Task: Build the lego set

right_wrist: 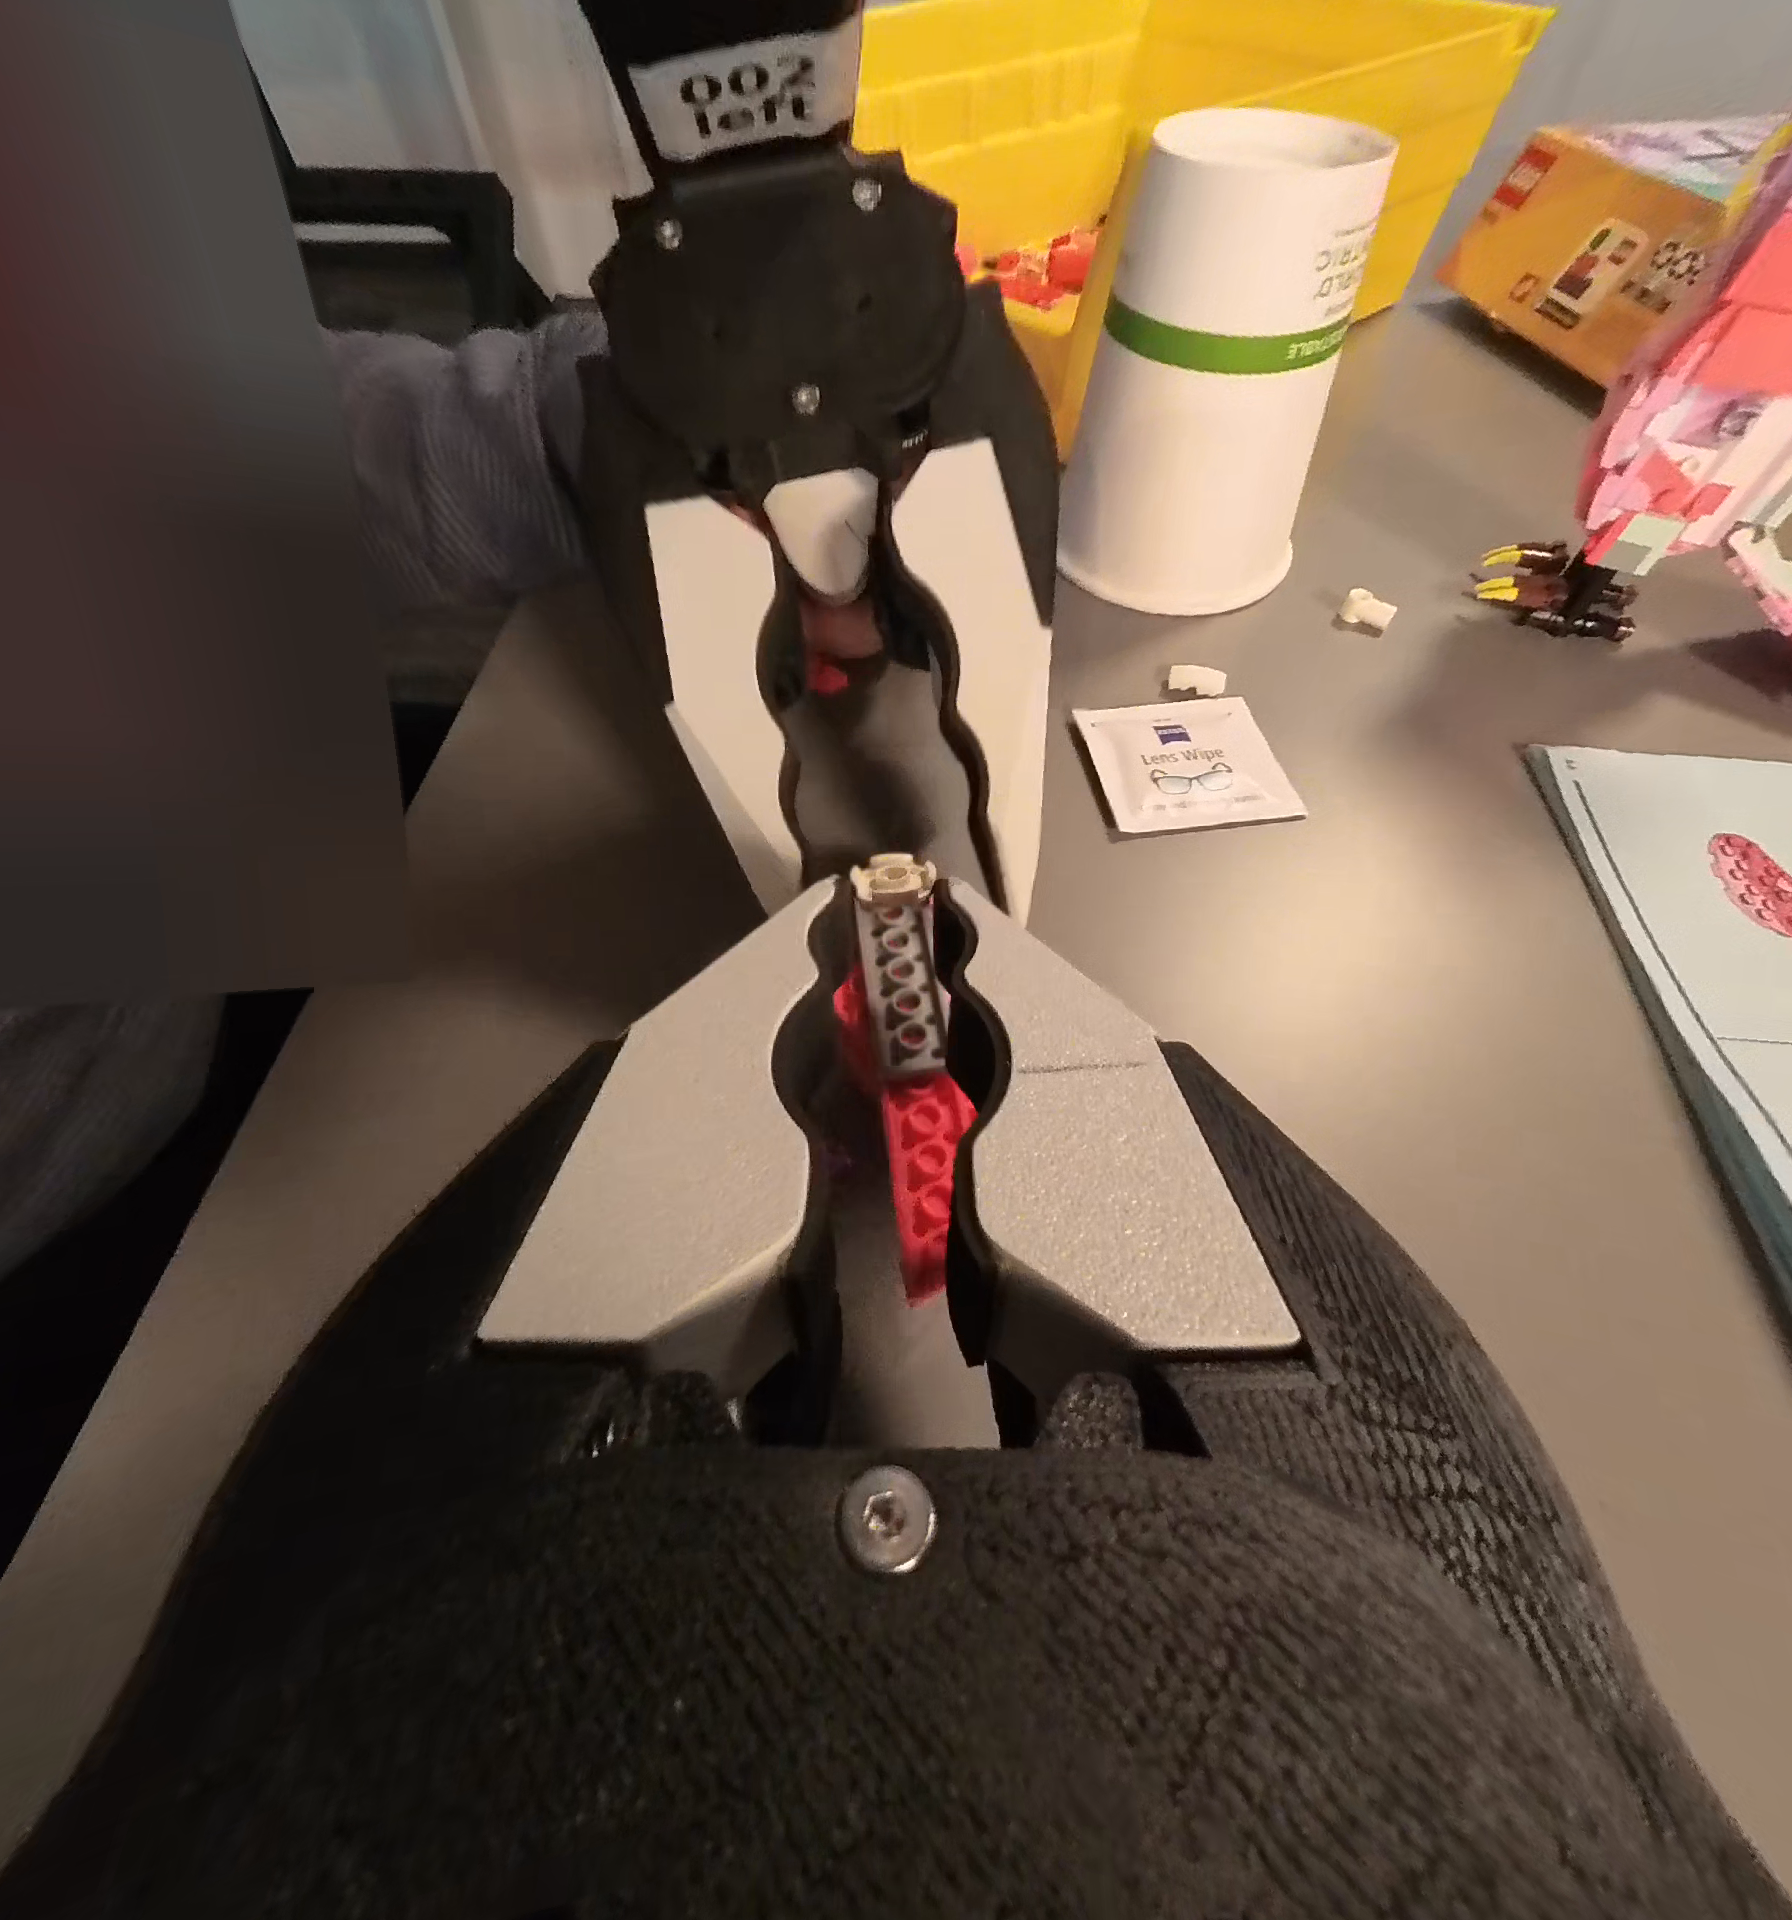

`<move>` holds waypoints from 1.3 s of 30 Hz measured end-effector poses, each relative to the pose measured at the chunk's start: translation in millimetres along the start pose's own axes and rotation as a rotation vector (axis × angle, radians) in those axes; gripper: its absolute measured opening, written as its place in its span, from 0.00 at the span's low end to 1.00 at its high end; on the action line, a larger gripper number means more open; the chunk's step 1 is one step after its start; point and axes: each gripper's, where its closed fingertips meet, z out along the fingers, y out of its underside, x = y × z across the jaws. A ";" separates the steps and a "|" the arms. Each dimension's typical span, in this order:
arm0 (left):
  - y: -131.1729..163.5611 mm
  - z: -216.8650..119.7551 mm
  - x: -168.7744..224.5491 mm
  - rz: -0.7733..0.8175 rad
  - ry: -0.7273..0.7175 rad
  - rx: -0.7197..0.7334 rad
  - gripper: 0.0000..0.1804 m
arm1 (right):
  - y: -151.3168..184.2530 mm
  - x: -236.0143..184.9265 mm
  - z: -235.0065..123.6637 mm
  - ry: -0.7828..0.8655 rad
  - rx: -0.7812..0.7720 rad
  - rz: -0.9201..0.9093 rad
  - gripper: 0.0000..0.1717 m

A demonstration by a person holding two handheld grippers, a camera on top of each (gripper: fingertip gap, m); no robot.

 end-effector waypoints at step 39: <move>-14.7 -14.4 -33.3 -0.123 -0.168 0.128 0.22 | 2.5 33.8 3.8 0.594 -0.263 -0.856 0.33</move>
